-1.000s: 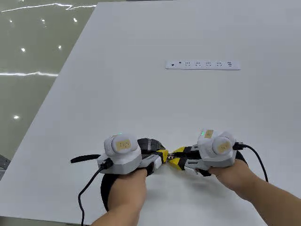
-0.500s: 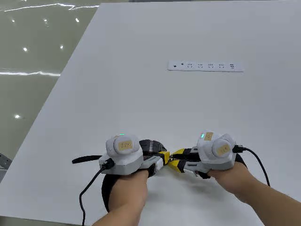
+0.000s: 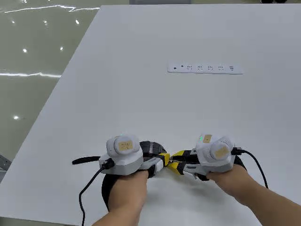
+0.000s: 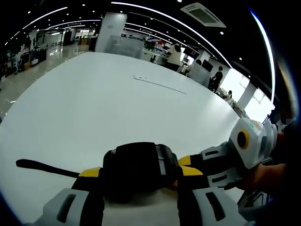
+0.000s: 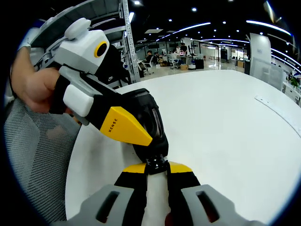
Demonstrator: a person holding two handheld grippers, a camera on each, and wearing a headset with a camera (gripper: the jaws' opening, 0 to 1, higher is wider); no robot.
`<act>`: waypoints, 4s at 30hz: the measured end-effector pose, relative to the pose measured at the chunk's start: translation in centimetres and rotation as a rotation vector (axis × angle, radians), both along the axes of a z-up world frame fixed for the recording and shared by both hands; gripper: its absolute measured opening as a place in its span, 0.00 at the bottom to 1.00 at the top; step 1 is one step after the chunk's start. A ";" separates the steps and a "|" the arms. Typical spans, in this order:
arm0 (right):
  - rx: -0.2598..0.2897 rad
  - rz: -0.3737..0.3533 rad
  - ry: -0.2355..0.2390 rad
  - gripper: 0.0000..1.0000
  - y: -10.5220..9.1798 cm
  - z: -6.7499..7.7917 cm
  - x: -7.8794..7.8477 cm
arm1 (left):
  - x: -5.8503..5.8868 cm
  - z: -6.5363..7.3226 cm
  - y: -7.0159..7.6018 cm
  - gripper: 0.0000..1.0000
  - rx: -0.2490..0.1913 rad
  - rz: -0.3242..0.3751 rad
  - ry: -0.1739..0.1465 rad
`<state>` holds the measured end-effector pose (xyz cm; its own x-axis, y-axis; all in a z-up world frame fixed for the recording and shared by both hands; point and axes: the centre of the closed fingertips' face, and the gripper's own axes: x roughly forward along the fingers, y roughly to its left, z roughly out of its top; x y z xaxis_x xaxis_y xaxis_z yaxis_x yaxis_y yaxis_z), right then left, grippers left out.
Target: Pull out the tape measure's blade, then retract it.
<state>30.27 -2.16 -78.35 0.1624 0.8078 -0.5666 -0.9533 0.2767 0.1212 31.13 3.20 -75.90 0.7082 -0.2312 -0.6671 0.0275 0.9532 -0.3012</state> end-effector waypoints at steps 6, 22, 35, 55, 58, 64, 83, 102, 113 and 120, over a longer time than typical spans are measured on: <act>-0.009 -0.004 -0.006 0.18 -0.2 0.0 0.2 | 0.1 0.1 0.0 0.60 -0.011 -0.002 -0.003; -0.033 -0.004 -0.012 0.25 -0.6 0.1 0.0 | 0.3 0.6 -0.2 0.61 0.002 -0.023 -0.026; 0.003 -0.070 -0.046 0.31 -2.7 2.9 -0.4 | -0.6 1.6 0.1 0.64 0.079 -0.164 -0.073; 0.030 -0.159 -0.056 0.42 -5.8 5.1 -0.9 | -2.1 4.3 0.5 0.68 0.109 -0.349 -0.152; 0.034 -0.175 -0.051 0.44 -6.3 5.4 -0.8 | -2.1 5.1 0.5 0.68 0.111 -0.389 -0.174; 0.023 -0.181 -0.058 0.48 -7.2 5.6 -1.2 | -2.6 5.8 1.1 0.68 0.119 -0.441 -0.188; 0.018 -0.248 -0.090 0.61 -10.9 6.8 -2.0 | -5.1 6.4 2.8 0.74 0.131 -0.563 -0.272; 0.009 -0.303 -0.128 0.75 -13.2 7.5 -3.2 | -6.8 6.2 5.0 0.79 0.136 -0.544 -0.297; 0.048 -0.344 -0.075 0.80 -13.7 7.1 -4.6 | -8.5 5.1 7.0 0.81 0.138 -0.518 -0.266; 0.039 -0.364 -0.079 0.85 -14.4 6.8 -5.4 | -9.4 4.7 7.5 0.84 0.129 -0.508 -0.261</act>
